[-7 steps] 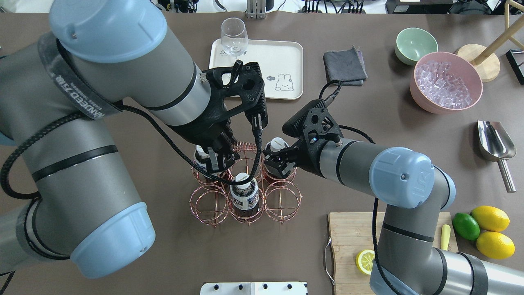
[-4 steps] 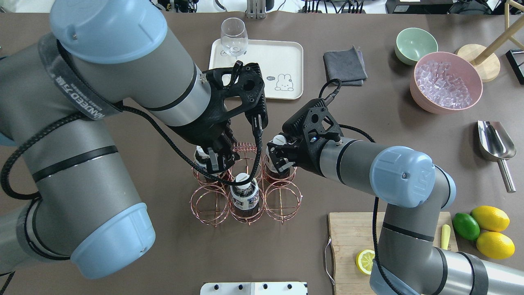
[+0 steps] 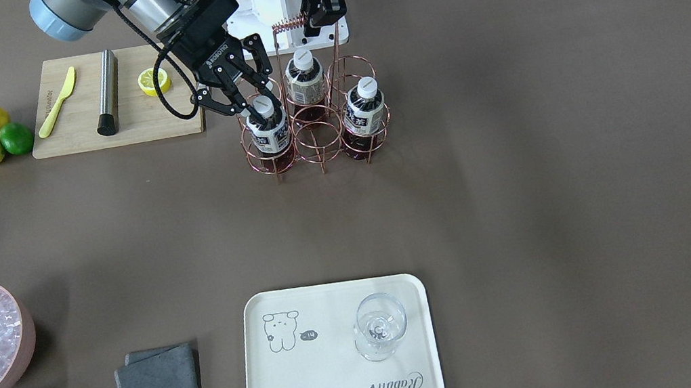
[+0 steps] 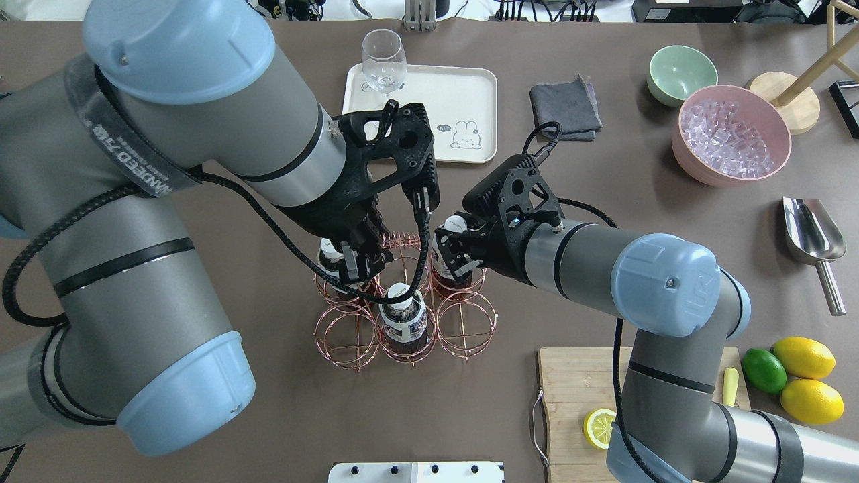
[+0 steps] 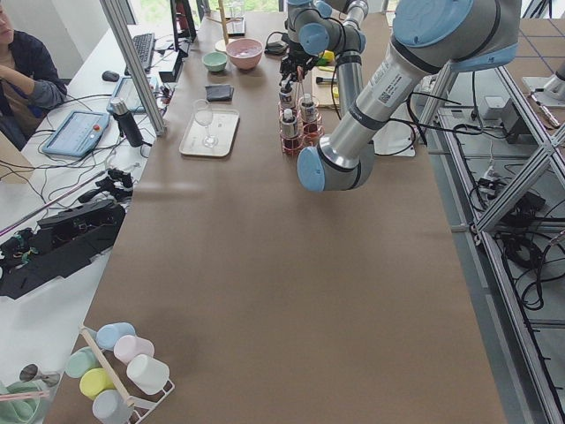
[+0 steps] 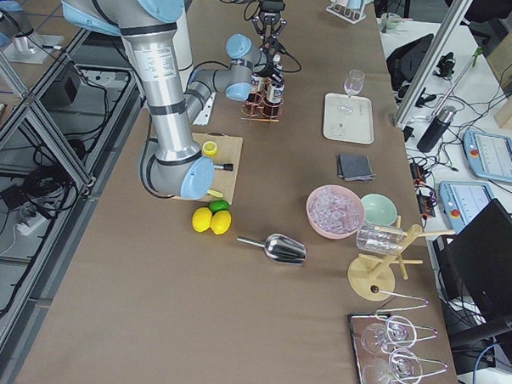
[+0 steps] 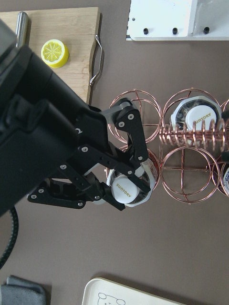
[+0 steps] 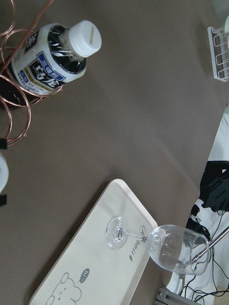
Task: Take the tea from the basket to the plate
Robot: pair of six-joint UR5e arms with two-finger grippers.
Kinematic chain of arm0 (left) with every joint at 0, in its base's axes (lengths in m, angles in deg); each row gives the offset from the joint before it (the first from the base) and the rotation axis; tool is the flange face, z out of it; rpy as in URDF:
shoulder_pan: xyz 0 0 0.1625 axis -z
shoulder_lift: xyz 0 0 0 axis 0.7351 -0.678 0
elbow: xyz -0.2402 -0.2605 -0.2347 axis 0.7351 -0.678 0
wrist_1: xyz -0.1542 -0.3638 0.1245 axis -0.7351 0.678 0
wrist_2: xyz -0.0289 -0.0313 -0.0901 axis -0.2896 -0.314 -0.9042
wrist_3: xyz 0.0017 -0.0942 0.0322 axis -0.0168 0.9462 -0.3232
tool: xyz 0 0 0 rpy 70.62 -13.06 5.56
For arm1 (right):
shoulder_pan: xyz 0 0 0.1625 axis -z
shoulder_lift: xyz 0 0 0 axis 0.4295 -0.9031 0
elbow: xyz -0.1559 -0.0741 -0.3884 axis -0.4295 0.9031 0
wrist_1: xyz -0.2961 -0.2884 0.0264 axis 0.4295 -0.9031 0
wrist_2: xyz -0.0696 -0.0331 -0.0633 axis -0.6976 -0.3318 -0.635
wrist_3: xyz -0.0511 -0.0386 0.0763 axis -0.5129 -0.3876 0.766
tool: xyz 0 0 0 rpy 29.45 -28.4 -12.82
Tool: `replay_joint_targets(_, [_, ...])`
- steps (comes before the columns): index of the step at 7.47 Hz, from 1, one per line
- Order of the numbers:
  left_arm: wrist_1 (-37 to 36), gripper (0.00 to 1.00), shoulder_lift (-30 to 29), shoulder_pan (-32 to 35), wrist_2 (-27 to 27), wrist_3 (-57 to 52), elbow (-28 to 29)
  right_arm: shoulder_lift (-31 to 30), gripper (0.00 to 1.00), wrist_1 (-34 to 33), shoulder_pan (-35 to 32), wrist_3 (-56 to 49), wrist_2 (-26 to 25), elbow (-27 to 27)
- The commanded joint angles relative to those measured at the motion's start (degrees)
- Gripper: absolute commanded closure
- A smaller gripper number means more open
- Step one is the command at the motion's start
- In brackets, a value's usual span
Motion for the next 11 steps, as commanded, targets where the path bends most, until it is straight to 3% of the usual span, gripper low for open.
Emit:
replay_joint_targets(1, [0.0, 1.0, 0.0, 0.0, 0.0, 0.0, -0.08, 0.14, 1.0, -1.8, -1.31, 0.11, 1.41, -1.87])
replay_joint_targets(4, [0.0, 1.0, 0.0, 0.0, 0.0, 0.0, -0.17, 1.01, 1.0, -8.22, -4.3, 0.2, 5.46, -6.97])
replay_joint_targets(7, [0.0, 1.0, 0.0, 0.0, 0.0, 0.0, -0.17, 7.95, 1.0, -20.07, -11.93, 0.29, 13.7, -10.05])
replay_joint_targets(9, [0.0, 1.0, 0.0, 0.0, -0.09, 0.0, -0.25, 8.23, 1.0, -20.36, -17.64, 0.2, 20.2, -10.24])
replay_joint_targets(11, [0.0, 1.0, 0.0, 0.0, 0.0, 0.0, -0.43, 8.84, 1.0, -19.75, -18.72, -0.5, 19.89, -7.27])
